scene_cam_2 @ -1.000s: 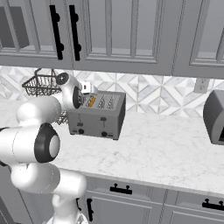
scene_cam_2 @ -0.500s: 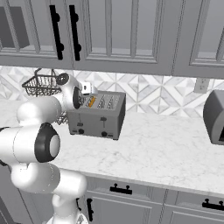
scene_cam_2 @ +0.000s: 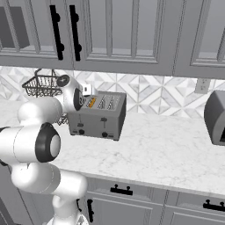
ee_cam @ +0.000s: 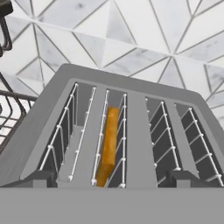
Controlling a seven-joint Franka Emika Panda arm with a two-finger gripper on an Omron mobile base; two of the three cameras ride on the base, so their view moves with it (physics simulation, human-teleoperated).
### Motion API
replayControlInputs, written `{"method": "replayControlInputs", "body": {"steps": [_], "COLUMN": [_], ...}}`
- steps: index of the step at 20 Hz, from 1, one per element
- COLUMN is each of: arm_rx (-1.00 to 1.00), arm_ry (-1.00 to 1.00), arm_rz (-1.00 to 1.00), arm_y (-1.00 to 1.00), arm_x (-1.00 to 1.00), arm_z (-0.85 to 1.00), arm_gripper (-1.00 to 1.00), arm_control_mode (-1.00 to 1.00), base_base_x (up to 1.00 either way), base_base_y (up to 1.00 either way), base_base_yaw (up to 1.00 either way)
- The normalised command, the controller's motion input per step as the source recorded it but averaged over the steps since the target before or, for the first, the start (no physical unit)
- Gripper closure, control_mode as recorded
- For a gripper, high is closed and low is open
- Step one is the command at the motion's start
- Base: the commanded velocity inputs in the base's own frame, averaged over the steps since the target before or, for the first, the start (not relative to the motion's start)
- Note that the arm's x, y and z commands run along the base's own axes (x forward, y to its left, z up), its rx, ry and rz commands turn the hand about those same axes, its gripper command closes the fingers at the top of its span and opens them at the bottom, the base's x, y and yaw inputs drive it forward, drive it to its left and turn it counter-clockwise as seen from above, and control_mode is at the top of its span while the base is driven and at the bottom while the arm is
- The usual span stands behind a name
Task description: Start the toaster. Once the lever pops up, take the bread to the plate on the dining counter.
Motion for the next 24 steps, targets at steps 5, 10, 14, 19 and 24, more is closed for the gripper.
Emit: {"method": "replayControlInputs", "body": {"steps": [5,10,14,19,24], "arm_rx": [0.0,0.0,0.0,0.0,0.0], "arm_ry": [0.0,0.0,0.0,0.0,0.0], "arm_rz": [0.0,0.0,0.0,0.0,0.0], "arm_y": [0.0,0.0,0.0,0.0,0.0], "arm_x": [0.0,0.0,0.0,0.0,0.0], "arm_z": [-0.08,-0.01,0.0,0.0,0.0], "arm_gripper": [-1.0,-1.0,-1.0,-1.0,-1.0], "arm_control_mode": [-1.0,-1.0,-1.0,-1.0,-1.0], "base_base_x": [0.0,0.0,0.0,0.0,0.0], "base_base_y": [0.0,0.0,0.0,0.0,0.0], "base_base_yaw": [0.0,0.0,0.0,0.0,0.0]}}
